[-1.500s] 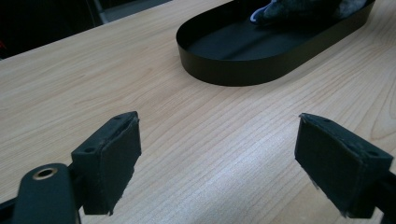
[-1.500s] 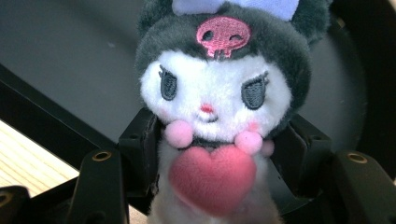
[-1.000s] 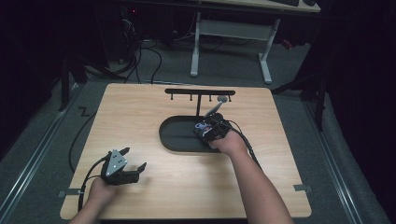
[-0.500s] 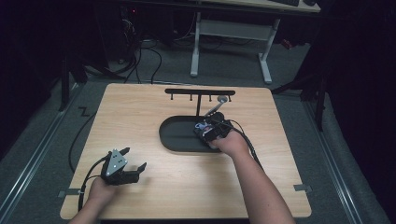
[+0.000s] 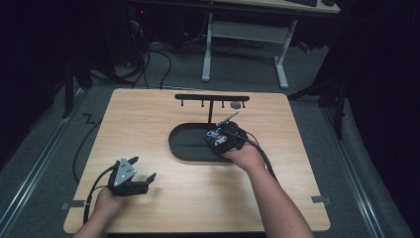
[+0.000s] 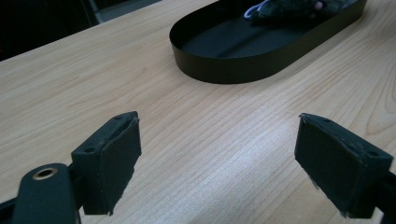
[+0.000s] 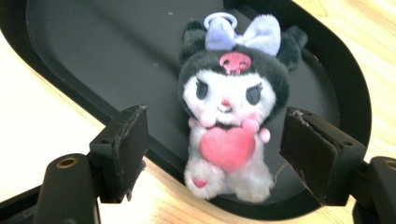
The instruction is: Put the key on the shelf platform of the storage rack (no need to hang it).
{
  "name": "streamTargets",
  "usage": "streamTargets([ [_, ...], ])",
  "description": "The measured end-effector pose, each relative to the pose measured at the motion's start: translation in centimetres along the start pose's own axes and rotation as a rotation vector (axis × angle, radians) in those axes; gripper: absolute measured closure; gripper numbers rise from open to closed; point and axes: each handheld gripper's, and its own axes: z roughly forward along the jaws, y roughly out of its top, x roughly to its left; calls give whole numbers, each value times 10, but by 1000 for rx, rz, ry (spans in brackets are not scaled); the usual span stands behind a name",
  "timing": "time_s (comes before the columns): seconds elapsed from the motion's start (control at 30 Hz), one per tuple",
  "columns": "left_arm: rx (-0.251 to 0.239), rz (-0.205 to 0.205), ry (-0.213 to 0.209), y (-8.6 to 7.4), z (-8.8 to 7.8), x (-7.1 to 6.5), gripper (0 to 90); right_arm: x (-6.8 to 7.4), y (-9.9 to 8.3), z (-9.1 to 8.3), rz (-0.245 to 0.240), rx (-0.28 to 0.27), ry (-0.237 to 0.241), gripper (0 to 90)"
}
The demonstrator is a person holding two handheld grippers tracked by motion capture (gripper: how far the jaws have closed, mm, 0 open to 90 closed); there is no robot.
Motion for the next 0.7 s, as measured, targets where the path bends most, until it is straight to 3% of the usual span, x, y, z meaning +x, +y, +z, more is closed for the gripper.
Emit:
streamTargets([
  [0.13,0,1,-1,0,0,0,155,-3,-7,-2,28,-9,15,227],
  [0.27,1,-1,0,0,0,0,155,-4,-16,-4,52,-17,62,225],
  [0.4,0,-1,0,0,0,0,155,-1,-28,-7,71,-61,83,228],
  [0.7,4,5,0,0,1,0,155,6,-63,-12,78,-148,78,252],
])
